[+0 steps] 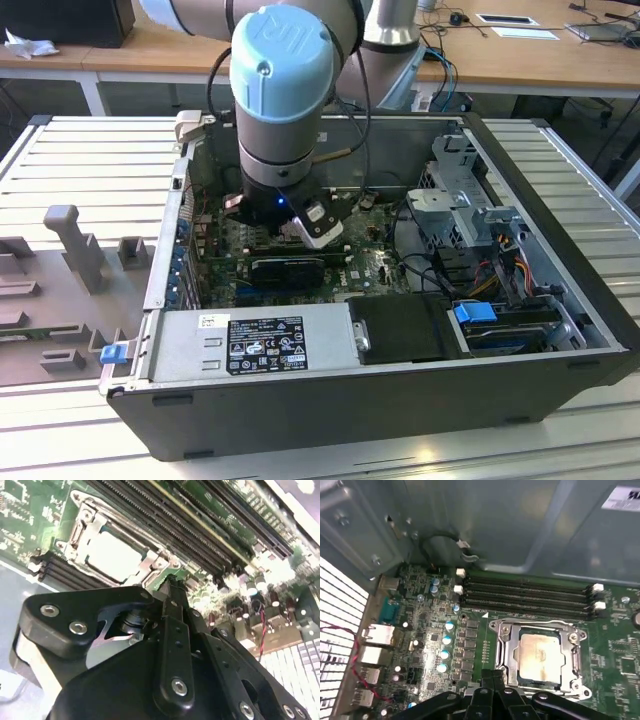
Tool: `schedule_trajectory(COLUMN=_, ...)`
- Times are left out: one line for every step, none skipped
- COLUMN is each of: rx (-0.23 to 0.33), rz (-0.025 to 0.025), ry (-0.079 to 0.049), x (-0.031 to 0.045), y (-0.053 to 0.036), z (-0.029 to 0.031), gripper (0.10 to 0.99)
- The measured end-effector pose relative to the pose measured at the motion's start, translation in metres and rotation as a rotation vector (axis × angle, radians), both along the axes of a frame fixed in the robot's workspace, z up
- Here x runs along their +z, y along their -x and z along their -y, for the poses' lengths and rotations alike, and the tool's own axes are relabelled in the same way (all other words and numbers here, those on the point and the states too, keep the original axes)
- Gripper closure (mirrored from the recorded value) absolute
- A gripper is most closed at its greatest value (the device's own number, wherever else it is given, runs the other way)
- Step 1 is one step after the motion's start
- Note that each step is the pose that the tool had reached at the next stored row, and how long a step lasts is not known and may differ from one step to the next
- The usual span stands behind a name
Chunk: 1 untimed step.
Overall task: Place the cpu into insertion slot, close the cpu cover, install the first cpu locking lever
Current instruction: 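Install the first cpu locking lever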
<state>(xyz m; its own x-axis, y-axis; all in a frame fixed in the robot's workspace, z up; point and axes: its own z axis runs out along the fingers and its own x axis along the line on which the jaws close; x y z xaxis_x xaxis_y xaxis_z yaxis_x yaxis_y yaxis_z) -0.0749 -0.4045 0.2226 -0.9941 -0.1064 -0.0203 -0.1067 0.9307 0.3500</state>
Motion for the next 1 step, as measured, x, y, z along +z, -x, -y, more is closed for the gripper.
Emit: schedule_trajectory(rx=0.0, rz=0.0, ry=0.0, x=0.0005, y=0.0, z=-0.0001, gripper=0.98)
